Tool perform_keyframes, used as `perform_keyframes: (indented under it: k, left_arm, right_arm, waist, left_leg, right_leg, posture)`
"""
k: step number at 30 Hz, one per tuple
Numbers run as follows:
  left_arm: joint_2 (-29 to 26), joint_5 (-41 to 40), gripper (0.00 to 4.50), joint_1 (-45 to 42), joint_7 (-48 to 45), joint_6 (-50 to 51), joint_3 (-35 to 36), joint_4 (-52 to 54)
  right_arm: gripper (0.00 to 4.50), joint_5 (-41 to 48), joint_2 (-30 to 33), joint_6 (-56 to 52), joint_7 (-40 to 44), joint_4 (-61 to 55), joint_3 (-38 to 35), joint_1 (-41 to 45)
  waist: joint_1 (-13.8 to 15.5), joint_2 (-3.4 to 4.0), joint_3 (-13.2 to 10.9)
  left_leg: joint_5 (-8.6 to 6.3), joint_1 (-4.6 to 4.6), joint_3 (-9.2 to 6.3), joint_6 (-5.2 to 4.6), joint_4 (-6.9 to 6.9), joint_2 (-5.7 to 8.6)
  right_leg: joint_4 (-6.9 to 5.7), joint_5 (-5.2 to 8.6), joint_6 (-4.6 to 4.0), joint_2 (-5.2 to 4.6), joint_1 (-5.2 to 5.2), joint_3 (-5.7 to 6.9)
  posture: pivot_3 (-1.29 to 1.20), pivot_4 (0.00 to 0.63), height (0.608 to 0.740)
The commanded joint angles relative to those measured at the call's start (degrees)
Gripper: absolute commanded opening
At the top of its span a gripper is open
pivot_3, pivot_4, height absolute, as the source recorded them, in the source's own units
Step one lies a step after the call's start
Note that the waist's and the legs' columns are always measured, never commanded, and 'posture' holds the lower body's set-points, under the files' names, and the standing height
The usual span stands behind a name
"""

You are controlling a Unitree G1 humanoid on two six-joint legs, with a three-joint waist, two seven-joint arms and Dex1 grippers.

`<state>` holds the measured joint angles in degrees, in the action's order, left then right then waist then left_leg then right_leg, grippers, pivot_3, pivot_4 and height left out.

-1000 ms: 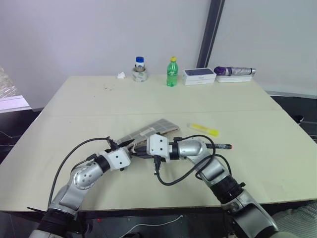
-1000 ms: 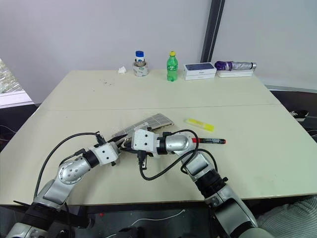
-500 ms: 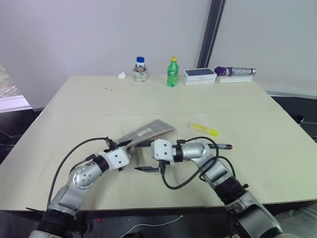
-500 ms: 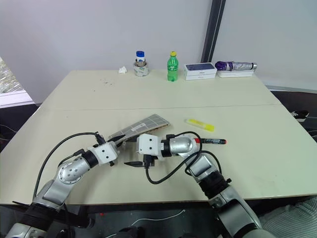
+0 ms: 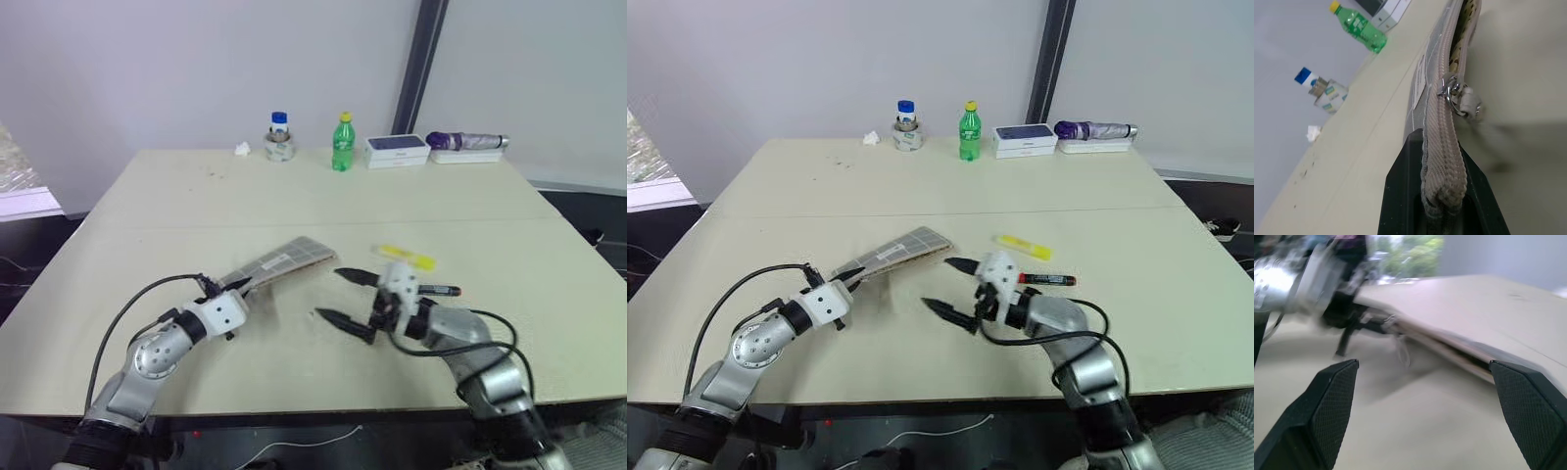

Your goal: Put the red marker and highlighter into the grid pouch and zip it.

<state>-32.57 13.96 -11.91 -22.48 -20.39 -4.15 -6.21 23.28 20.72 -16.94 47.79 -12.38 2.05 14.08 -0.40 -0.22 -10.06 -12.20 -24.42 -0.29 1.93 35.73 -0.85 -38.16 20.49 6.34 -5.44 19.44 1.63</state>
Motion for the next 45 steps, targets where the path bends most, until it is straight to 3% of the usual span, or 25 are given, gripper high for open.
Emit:
perform_keyframes:
  k: [1,4,11,21,26,32,38,45]
  left_arm:
    - [-0.2,-1.3,0.0,-0.7,0.2,-0.9,1.2,0.2]
    - [0.0,-0.8,0.0,-1.1,0.3,-1.4,0.7,-0.6]
    - [0.2,-0.7,0.0,-2.3,-0.2,-1.9,0.0,-1.6]
    - [0.1,-0.4,0.0,-1.8,0.0,-1.8,-0.2,-1.0]
    - [0.2,0.2,0.0,-1.9,-0.1,-2.1,-0.8,-1.1]
    - [2.1,0.4,0.0,-3.9,0.2,-1.4,-2.0,-2.2]
    - [2.6,0.5,0.0,-3.2,-0.3,-1.6,-2.3,-1.1]
    - [1.7,0.4,0.0,-2.7,0.5,-1.1,-1.3,-0.8]
  right_arm:
    - [4.43,2.9,-2.2,0.5,-5.6,-4.3,-4.9,-4.7]
    - [4.43,1.8,-4.3,2.2,-11.4,-4.4,-7.7,-6.6]
    - [4.43,-6.4,-2.5,5.7,-18.3,1.0,-8.2,-3.8]
    - [4.43,-8.9,-0.3,8.3,-21.5,8.7,-10.0,1.7]
    - [4.43,-13.1,8.8,6.7,-15.7,22.7,-7.7,10.7]
    - [4.43,-16.0,14.4,6.2,-6.8,43.8,-4.5,24.5]
    - [4.43,-17.4,14.6,6.8,1.1,59.0,-2.0,34.8]
    - [4.43,-21.1,14.1,10.1,1.7,72.0,-0.5,40.6]
  waist:
    - [-0.1,0.0,0.0]
    - [-0.2,0.0,0.0]
    - [-0.3,0.01,0.0]
    - [-0.2,0.0,0.0]
    - [-0.2,0.01,0.0]
    - [-0.3,0.02,0.0]
    - [-0.4,0.02,0.0]
    - [-0.2,0.02,0.0]
  left_leg:
    - [0.0,0.01,0.0,0.0,0.0,0.0]
    - [0.0,0.02,0.01,0.0,-0.05,0.01]
    - [0.0,0.03,0.03,0.01,-0.06,0.02]
    - [0.01,0.02,0.05,0.01,-0.06,0.03]
    - [0.01,0.02,0.07,0.0,-0.03,0.06]
    - [0.01,0.01,0.13,0.0,-0.07,0.07]
    - [0.02,0.0,0.18,0.01,-0.06,0.06]
    - [0.02,0.0,0.17,0.01,-0.05,0.03]
  right_leg:
    - [-0.01,0.0,0.0,0.0,0.0,-0.01]
    - [-0.01,0.0,0.0,0.0,0.02,-0.02]
    - [-0.03,0.0,0.0,0.04,0.06,-0.04]
    - [-0.03,0.0,0.0,0.03,0.06,-0.04]
    - [-0.03,0.0,0.0,0.0,0.05,-0.04]
    - [-0.02,0.0,-0.01,0.06,0.08,-0.06]
    - [0.02,0.0,-0.01,0.06,0.08,-0.06]
    - [0.01,0.0,0.0,0.02,0.07,-0.07]
  posture:
    - [0.0,0.15,0.74]
    - [0.0,0.15,0.74]
    - [0.0,0.15,0.74]
    - [0.0,0.15,0.74]
    - [0.0,0.15,0.74]
    - [0.0,0.15,0.74]
    - [0.0,0.15,0.74]
    - [0.0,0.15,0.74]
